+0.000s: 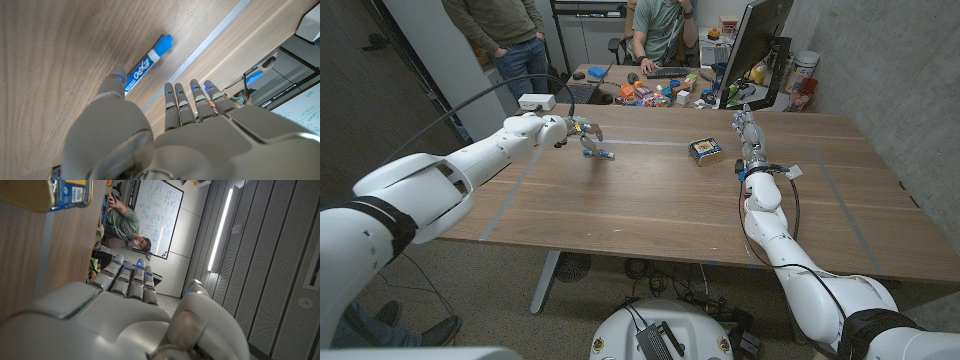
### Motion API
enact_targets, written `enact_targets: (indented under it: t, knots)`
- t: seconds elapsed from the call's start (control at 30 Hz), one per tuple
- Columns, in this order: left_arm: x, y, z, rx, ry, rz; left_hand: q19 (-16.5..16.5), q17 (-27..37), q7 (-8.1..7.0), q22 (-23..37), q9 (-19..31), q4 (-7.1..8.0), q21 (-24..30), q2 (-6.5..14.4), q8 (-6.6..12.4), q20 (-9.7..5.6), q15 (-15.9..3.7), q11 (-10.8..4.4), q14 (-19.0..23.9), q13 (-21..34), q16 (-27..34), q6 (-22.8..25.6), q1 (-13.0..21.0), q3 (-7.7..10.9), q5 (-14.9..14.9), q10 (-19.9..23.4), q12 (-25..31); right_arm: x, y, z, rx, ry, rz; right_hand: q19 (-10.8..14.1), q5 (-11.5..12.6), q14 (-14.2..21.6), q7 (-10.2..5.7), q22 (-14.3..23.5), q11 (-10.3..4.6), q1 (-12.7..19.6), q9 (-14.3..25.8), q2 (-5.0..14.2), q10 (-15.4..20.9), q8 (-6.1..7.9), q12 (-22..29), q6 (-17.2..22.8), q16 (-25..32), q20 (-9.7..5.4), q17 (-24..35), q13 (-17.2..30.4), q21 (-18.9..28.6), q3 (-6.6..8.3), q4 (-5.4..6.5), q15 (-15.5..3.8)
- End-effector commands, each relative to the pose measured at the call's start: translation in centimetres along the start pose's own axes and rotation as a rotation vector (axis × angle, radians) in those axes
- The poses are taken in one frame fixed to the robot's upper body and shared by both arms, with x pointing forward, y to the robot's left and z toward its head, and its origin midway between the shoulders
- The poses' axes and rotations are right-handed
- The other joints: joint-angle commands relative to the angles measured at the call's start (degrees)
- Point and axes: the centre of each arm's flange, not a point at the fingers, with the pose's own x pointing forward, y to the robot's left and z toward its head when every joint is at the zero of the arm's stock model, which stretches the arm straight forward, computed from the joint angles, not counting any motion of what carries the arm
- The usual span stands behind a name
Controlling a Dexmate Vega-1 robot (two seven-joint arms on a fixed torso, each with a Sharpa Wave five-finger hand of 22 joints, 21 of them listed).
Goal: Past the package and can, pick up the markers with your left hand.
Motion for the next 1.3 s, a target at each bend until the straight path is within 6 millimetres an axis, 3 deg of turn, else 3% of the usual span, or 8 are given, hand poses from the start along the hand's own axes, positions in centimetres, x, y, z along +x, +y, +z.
enact_targets:
  t: [0.03,0.67,0.83,0.9,1.03,1.3]
  knots:
    - [0.3,-1.0,0.4,-0.052,0.01,-0.024,0.33,0.09,0.03,0.24,0.27,0.08,0.29,0.56,0.17,0.04,0.2,0.18,0.31,0.22,0.26,0.49,0.01,-0.27,-0.05,0.36,0.45,0.7,-0.5,0.1,-0.005,0.007,0.001,-0.36,0.37,0.18,-0.04,0.2,0.11,-0.63,0.31,-0.12,0.42,0.33,0.38,0.41,0.26,0.0,0.17,0.12,-0.2,-0.31,-0.03,0.04]
    - [1.1,-2.0,1.3,-0.105,0.011,-0.071,0.26,0.11,-0.21,0.25,0.27,0.19,0.26,0.75,0.58,0.09,0.06,0.07,0.6,0.51,0.31,2.09,-0.11,-0.5,-0.19,0.72,0.67,1.6,-0.8,0.2,-0.002,0.016,0.0,-1.05,0.61,-0.1,0.02,0.2,0.23,-0.84,0.31,-0.08,0.24,0.24,0.26,0.28,0.16,0.11,0.17,0.13,-0.39,-0.63,-0.07,0.38]
    - [1.1,-2.0,1.5,-0.167,0.04,-0.049,1.56,0.03,0.94,0.23,0.23,-0.25,0.72,1.4,2.01,-0.21,0.04,0.56,3.36,0.99,1.15,7.17,1.24,-0.23,-0.29,4.73,2.29,1.7,-1.1,0.1,0.009,0.011,-0.011,-1.08,0.67,-0.12,-0.02,0.2,0.35,-0.88,0.31,-0.07,0.25,0.24,0.25,0.28,0.16,0.15,0.17,0.13,-0.37,-0.71,-0.09,0.41]
    - [1.0,-1.9,1.5,-0.192,0.051,-0.039,2.31,-0.11,2.48,0.2,0.19,-0.7,0.91,1.9,2.8,-0.41,0.21,0.85,4.57,1.06,1.37,10.09,2.82,0.34,-0.36,6.15,2.72,1.7,-1.2,0.0,0.011,0.009,-0.015,-1.1,0.69,-0.08,-0.07,0.2,0.29,-0.9,0.32,-0.06,0.24,0.23,0.24,0.28,0.19,0.16,0.17,0.13,-0.37,-0.74,-0.09,0.43]
    - [1.0,-1.6,1.7,-0.194,0.061,-0.018,3.01,-0.31,3.16,0.16,0.09,-1.3,1.01,2.76,4.07,-0.29,0.26,1.33,6.62,0.69,1.7,14.95,5.9,1.59,-0.73,8.45,3.1,1.5,-1.6,0.1,0.015,0.003,-0.027,-1.2,0.72,-0.06,-0.09,0.2,0.27,-0.92,0.32,-0.07,0.24,0.21,0.24,0.22,0.19,0.24,0.17,0.13,-0.4,-0.78,-0.1,0.37]
    - [1.0,-0.9,2.4,-0.195,0.056,0.006,3.36,-0.45,3.87,0.14,-0.04,-1.56,0.97,3.46,4.79,-0.38,-0.54,0.36,7.68,0.22,1.63,18.68,8.99,2.93,-1.24,9.84,3.05,1.3,-2.4,0.3,0.017,-0.003,-0.037,-1.3,0.8,-0.1,-0.07,0.2,0.34,-1.01,0.32,-0.07,0.16,0.19,0.2,0.18,0.18,0.31,0.17,0.14,-0.4,-0.91,-0.11,0.42]
